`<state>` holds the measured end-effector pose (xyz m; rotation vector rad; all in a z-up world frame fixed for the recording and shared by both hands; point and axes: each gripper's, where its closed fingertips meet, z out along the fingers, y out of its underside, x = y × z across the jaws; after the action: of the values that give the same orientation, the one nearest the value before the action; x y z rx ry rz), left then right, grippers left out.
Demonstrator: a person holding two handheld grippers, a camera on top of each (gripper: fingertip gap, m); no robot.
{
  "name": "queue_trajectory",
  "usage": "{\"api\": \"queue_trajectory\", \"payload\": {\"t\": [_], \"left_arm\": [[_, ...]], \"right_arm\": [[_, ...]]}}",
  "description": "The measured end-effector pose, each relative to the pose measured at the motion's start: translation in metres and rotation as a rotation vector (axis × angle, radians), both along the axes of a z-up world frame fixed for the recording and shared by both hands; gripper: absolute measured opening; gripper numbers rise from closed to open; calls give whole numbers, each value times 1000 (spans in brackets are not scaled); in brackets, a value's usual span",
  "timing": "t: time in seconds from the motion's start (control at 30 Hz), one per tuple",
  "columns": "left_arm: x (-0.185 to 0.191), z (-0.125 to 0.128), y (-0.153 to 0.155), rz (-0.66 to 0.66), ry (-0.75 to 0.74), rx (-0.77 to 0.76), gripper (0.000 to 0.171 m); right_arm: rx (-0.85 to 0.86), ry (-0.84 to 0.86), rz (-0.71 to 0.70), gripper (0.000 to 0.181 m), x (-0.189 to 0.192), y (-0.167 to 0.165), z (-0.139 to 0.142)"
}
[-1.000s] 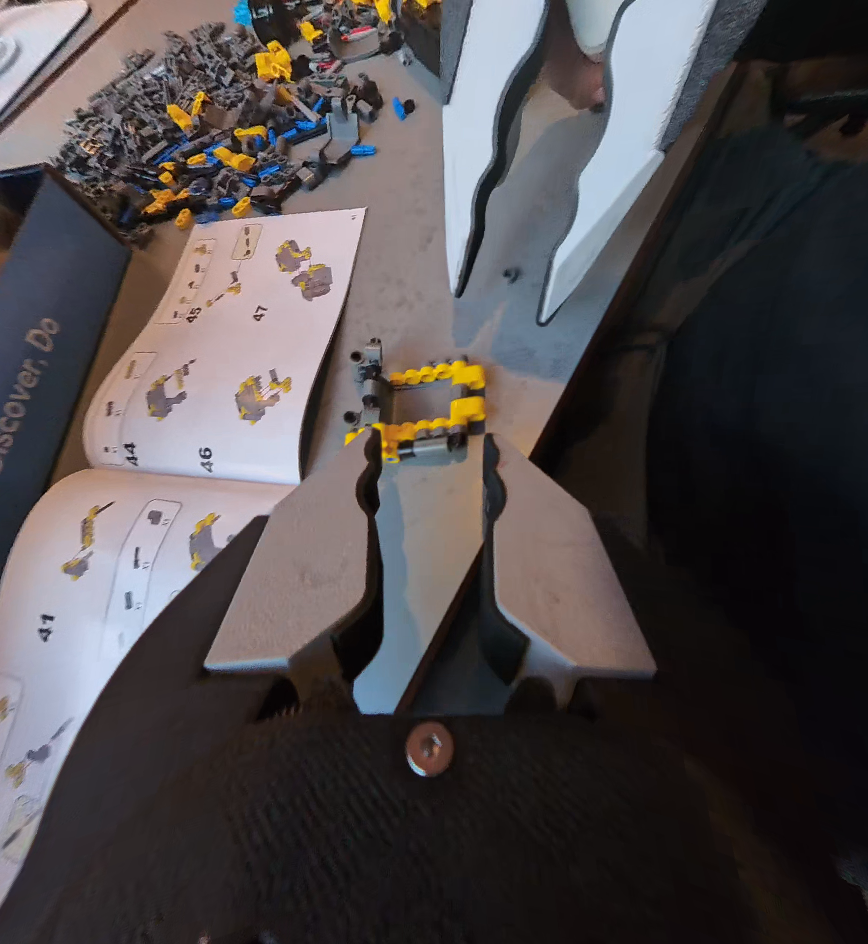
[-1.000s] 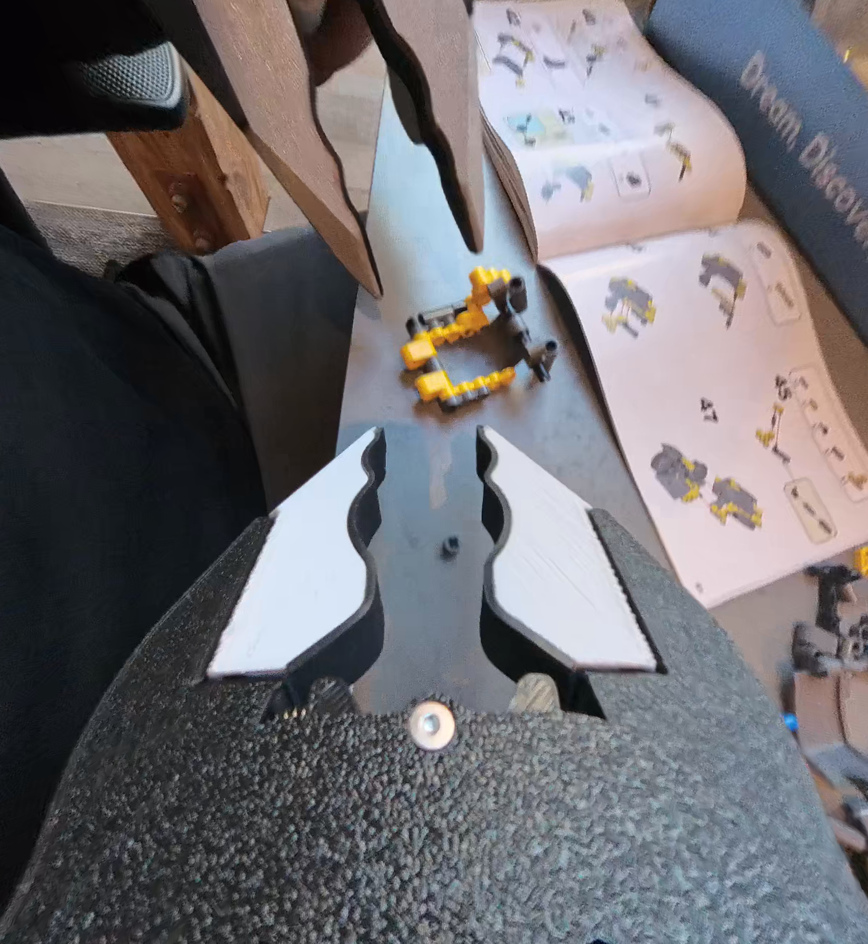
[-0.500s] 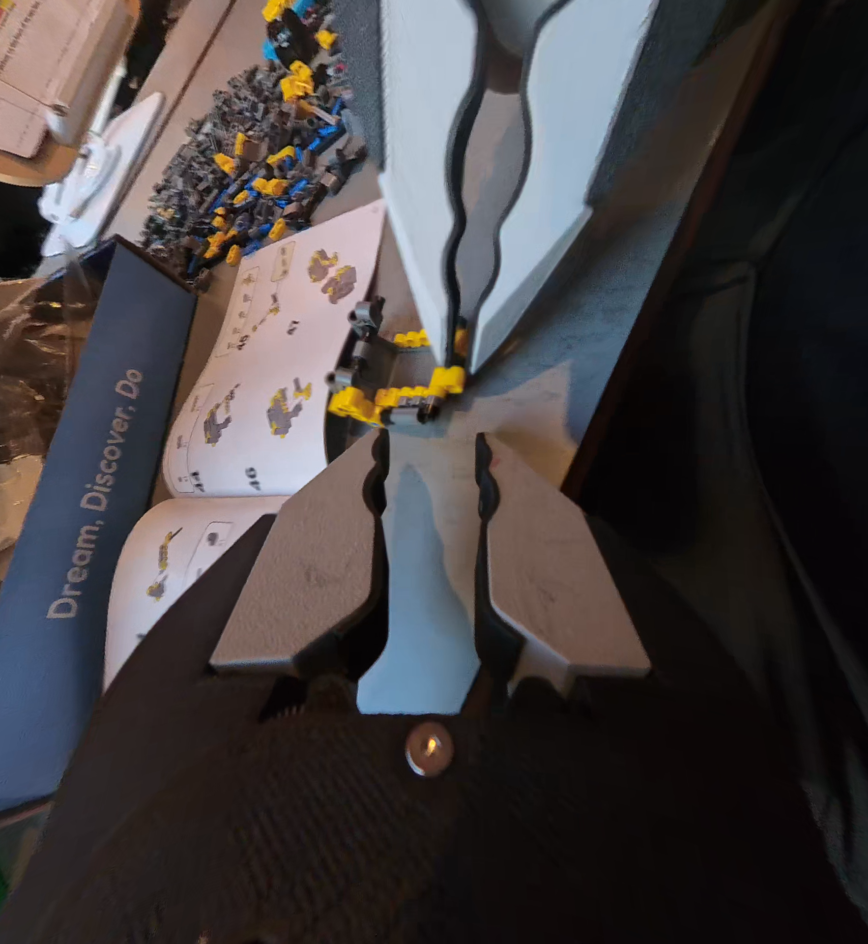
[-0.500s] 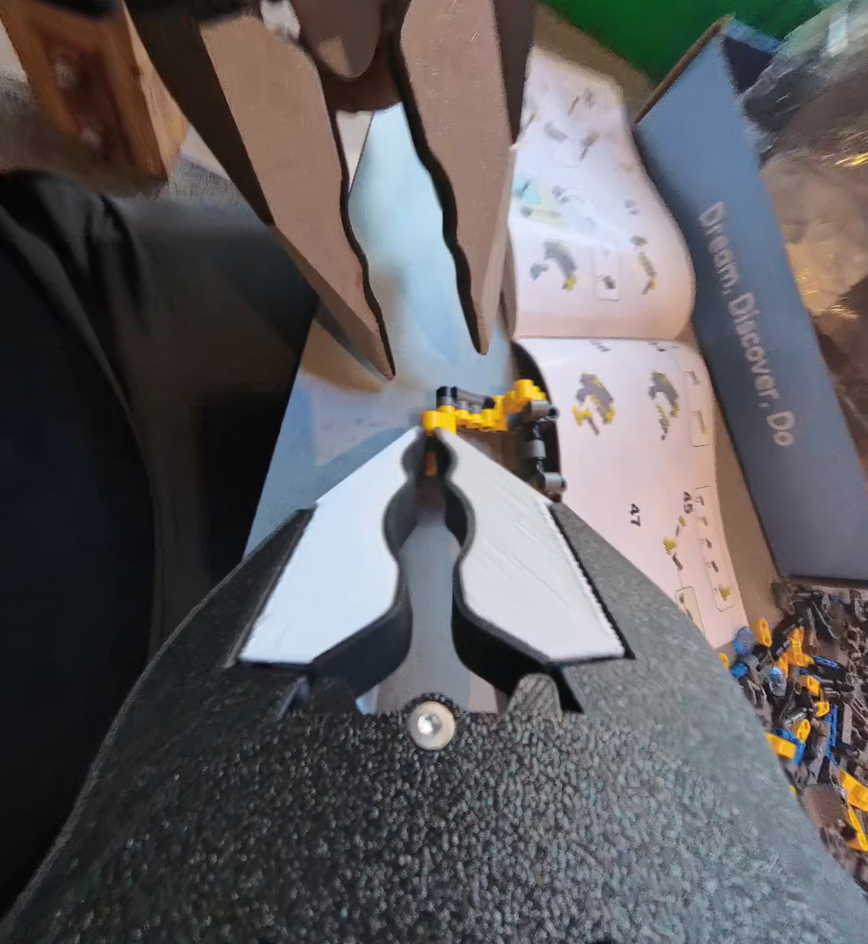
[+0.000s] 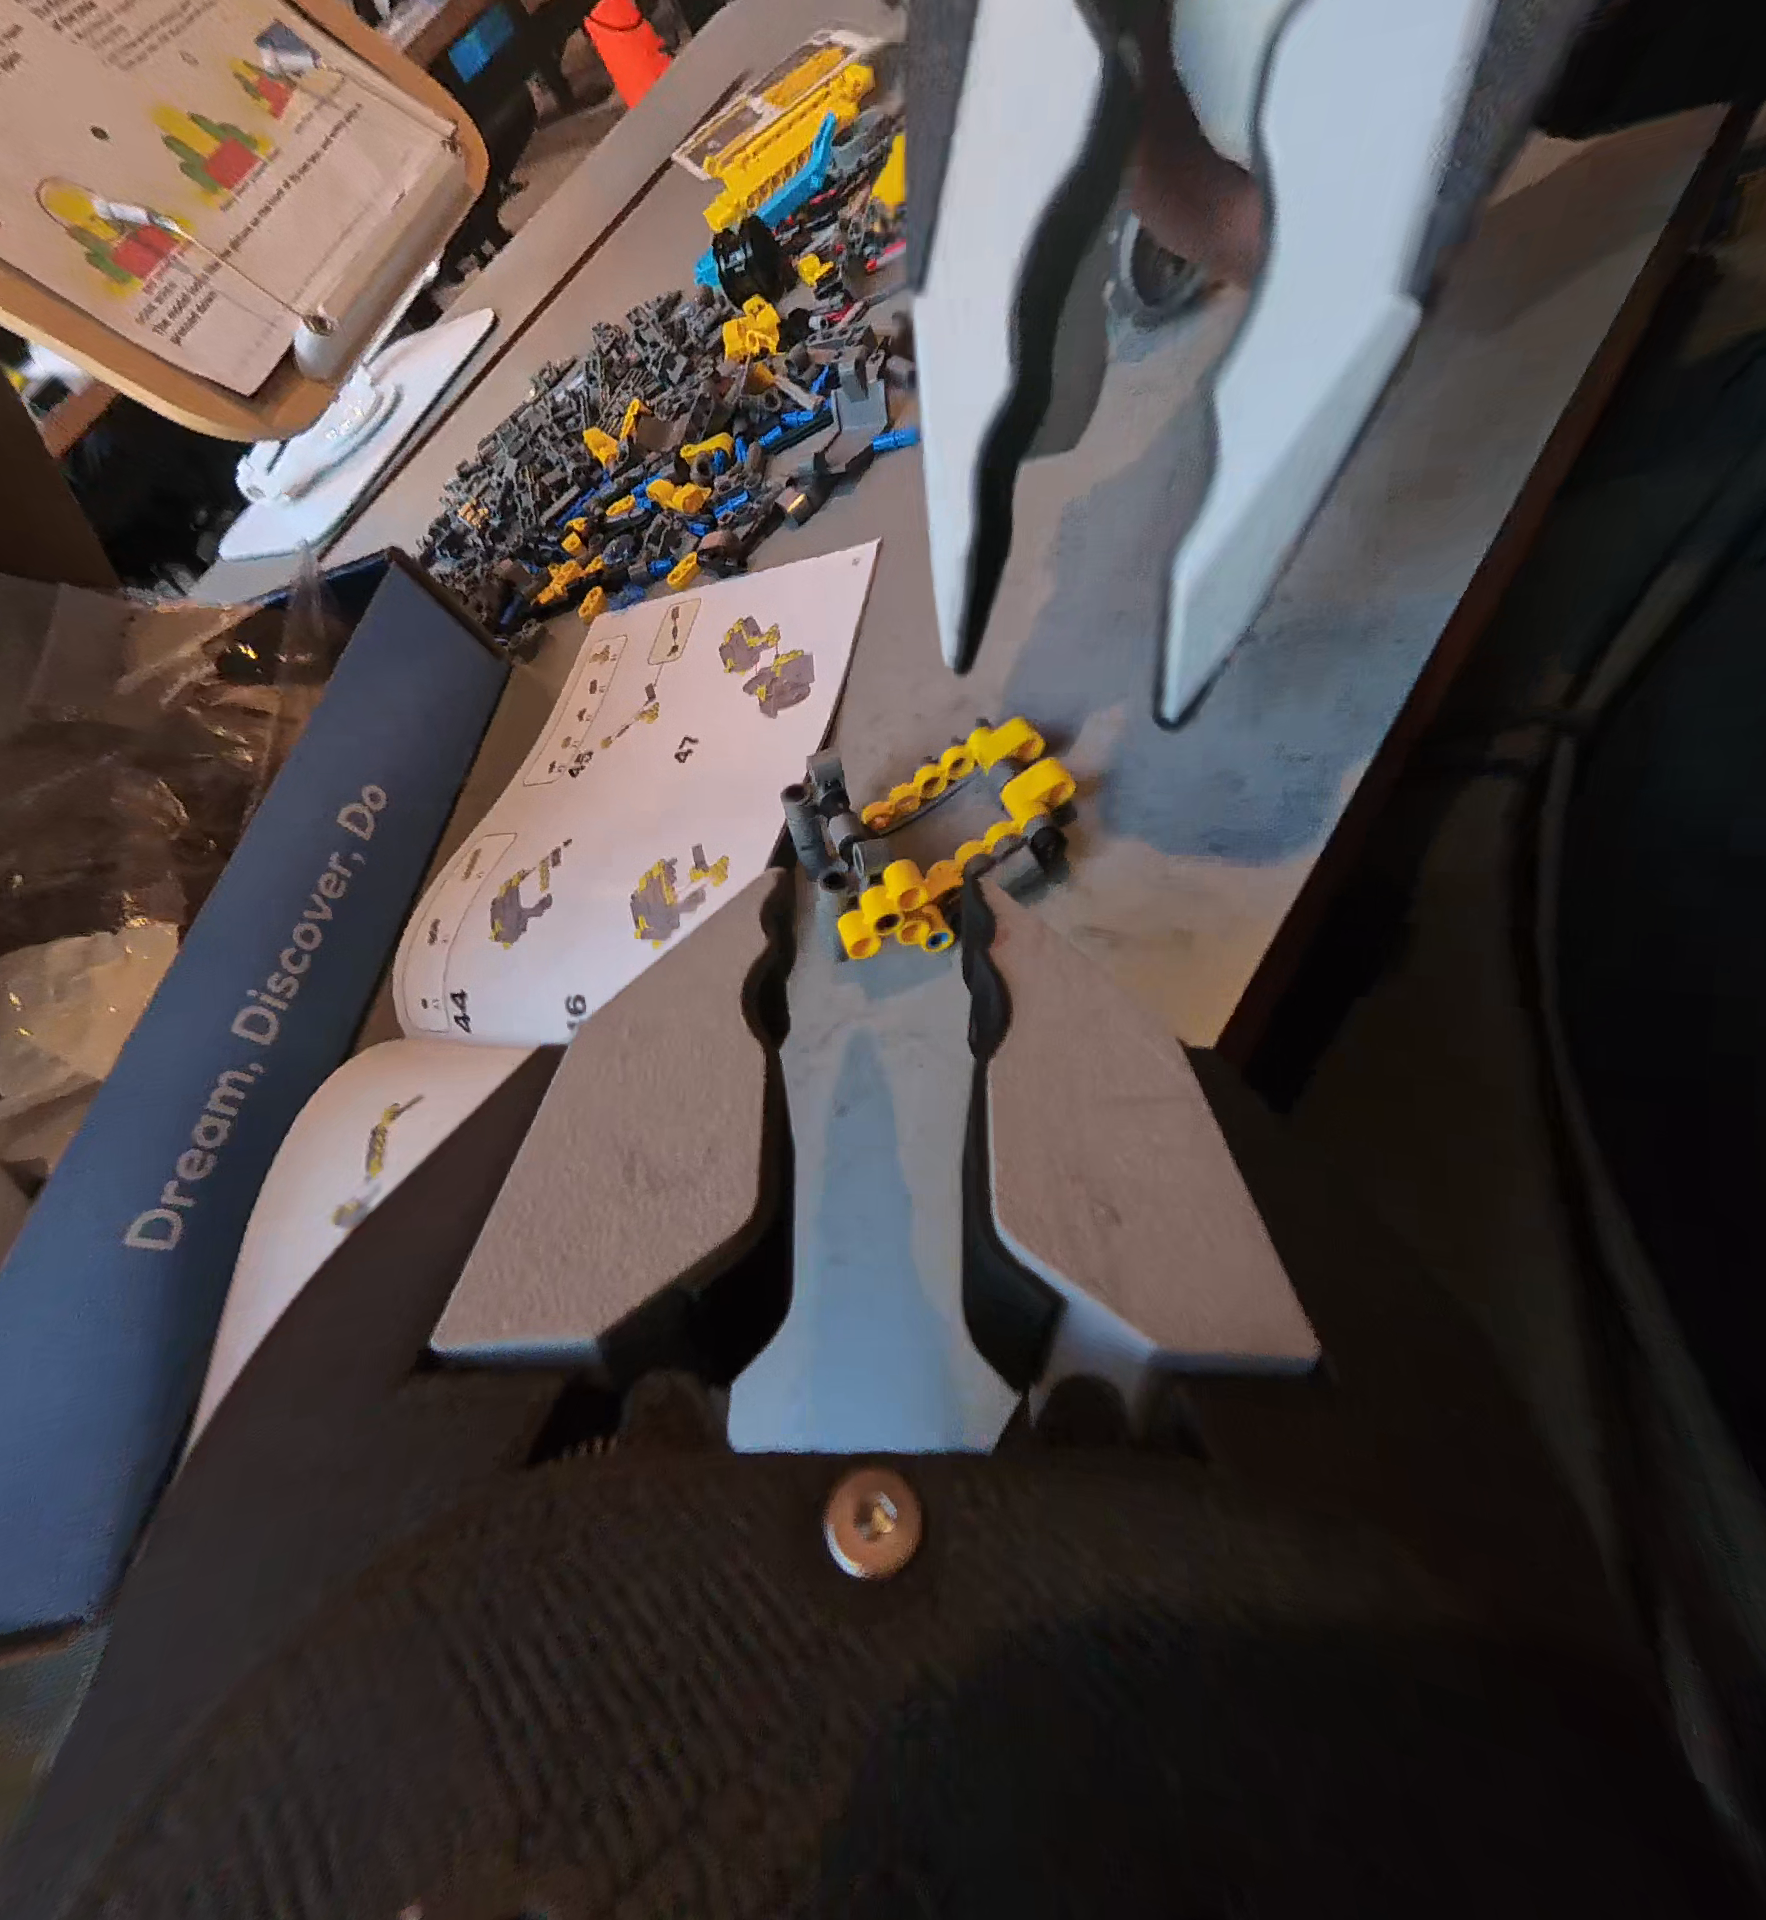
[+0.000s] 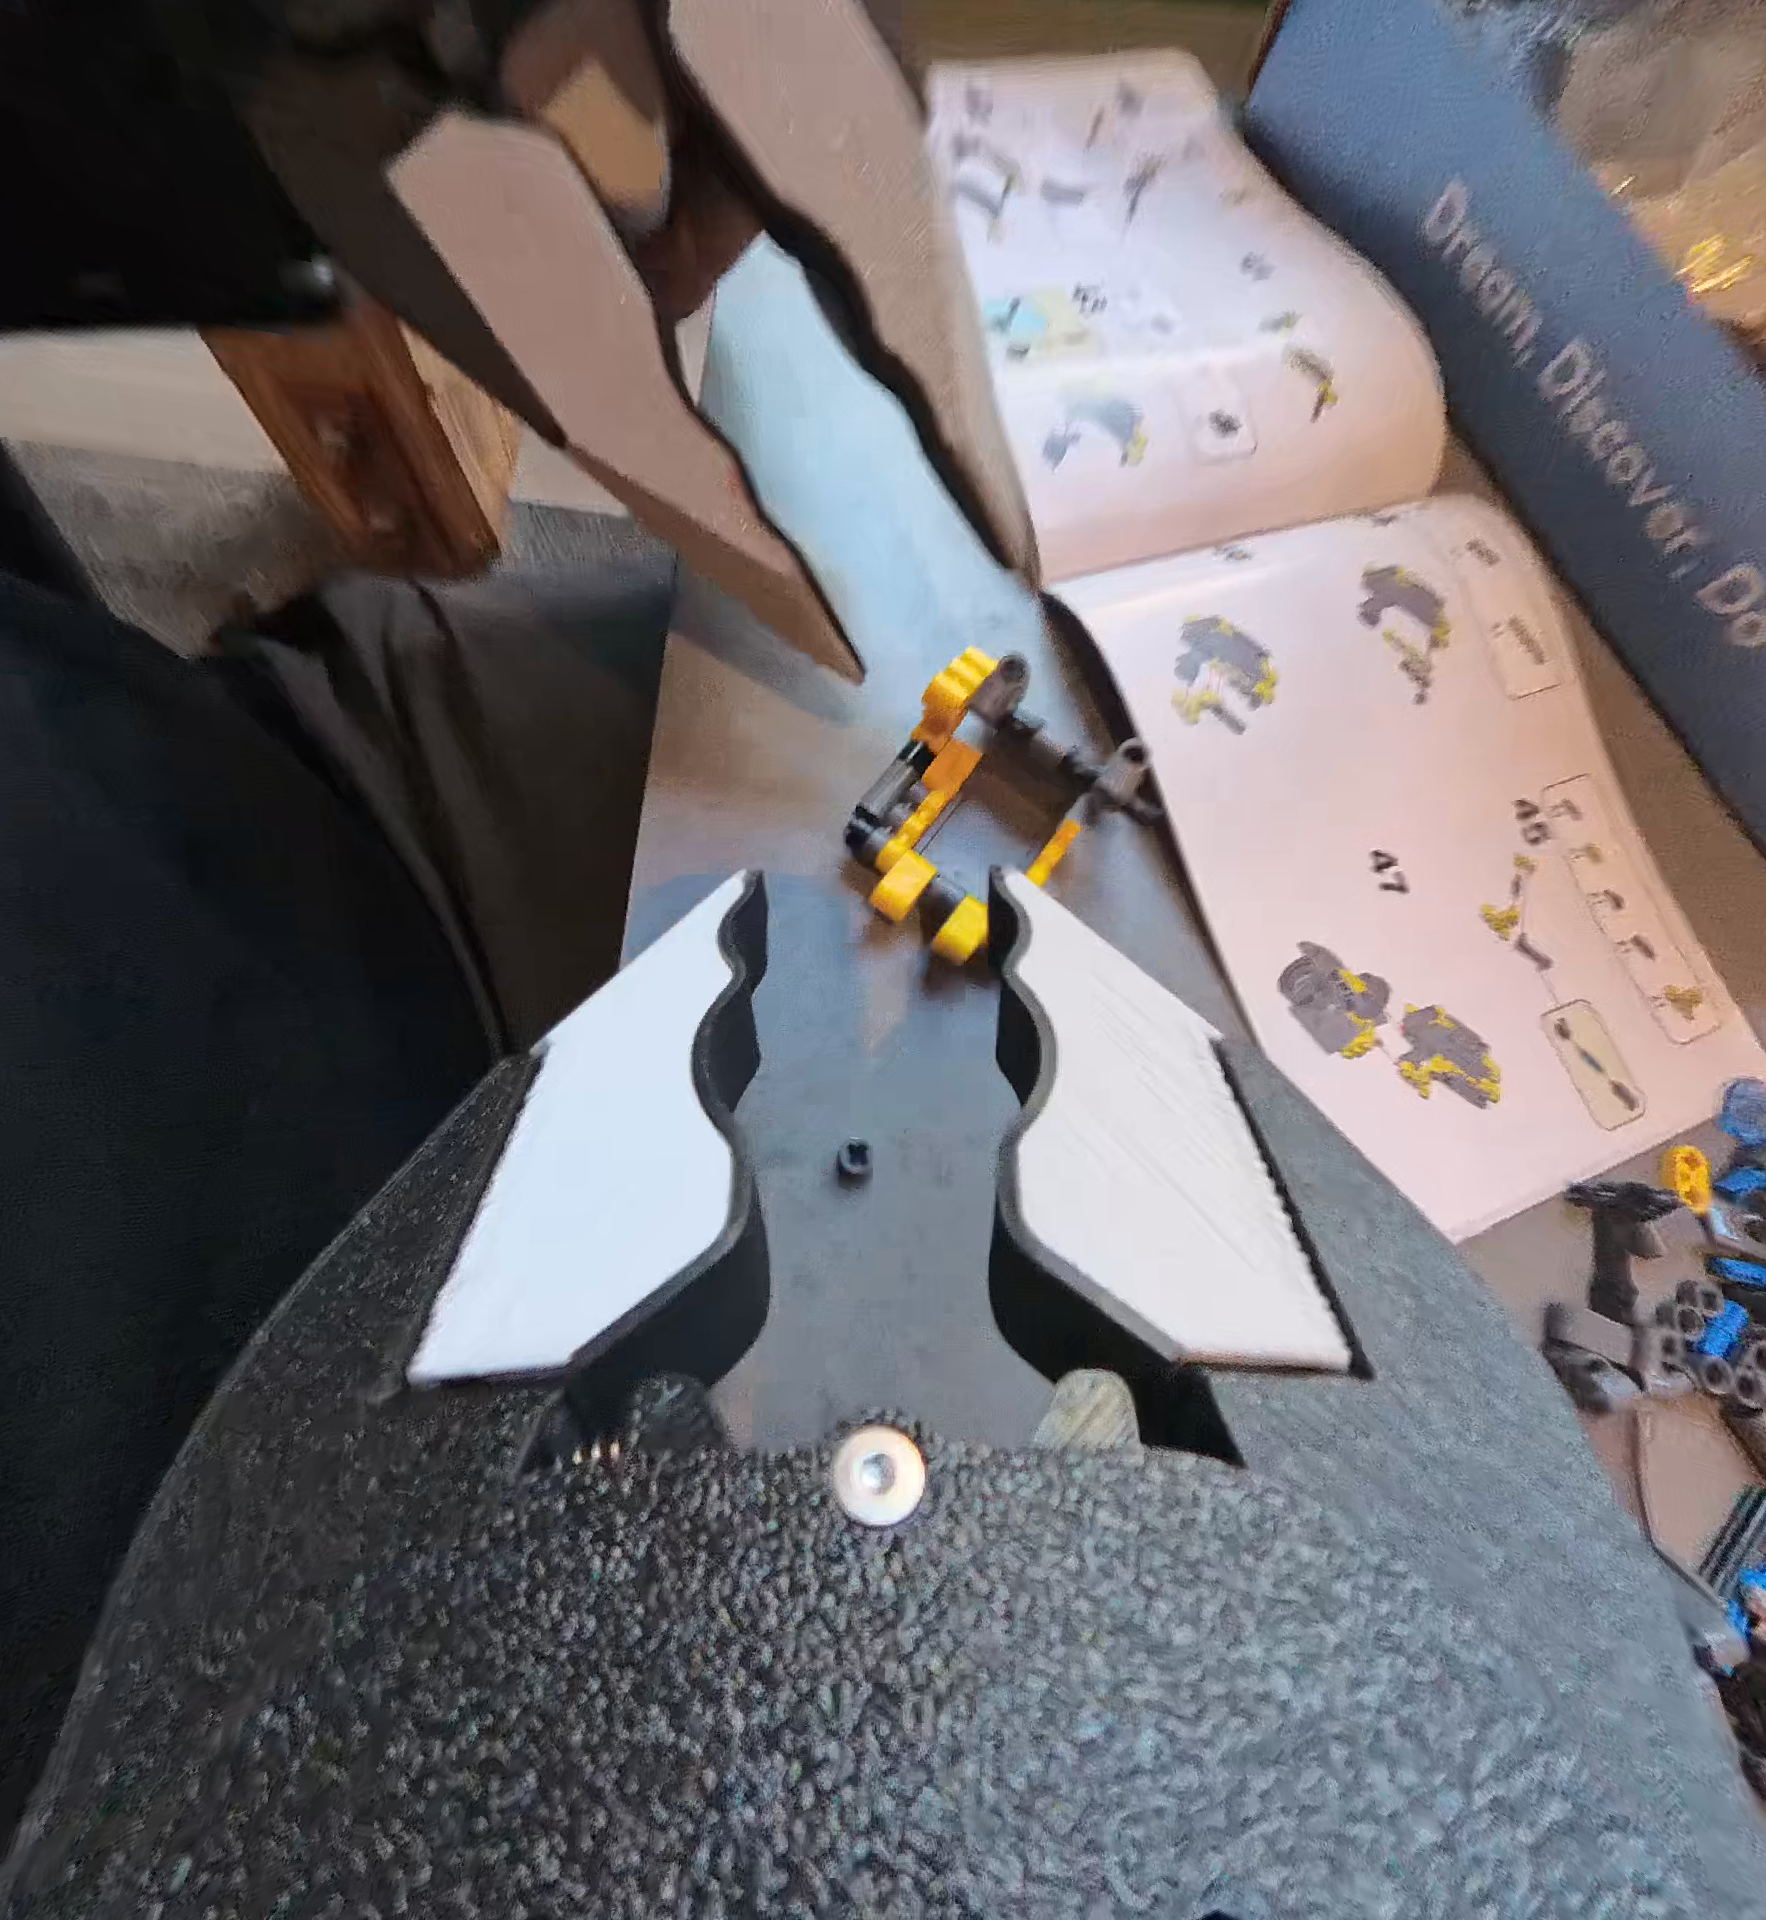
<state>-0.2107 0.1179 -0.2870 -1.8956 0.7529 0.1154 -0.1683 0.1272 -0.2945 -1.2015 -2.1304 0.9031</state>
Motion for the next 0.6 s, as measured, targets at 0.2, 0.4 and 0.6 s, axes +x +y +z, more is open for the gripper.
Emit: {"api": "queue_trajectory", "payload": {"t": [0.2, 0.4, 0.6], "left_arm": [[-12, -4, 0, 44, -61, -12, 31], [-17, -13, 6, 86, -127, -47, 28], [-16, -7, 6, 85, -121, -13, 28]], "right_arm": [[102, -75, -40, 29, -17, -4, -22], [-111, -132, -134, 16, -22, -4, -28], [-148, -75, -128, 15, -17, -9, -15]]}}
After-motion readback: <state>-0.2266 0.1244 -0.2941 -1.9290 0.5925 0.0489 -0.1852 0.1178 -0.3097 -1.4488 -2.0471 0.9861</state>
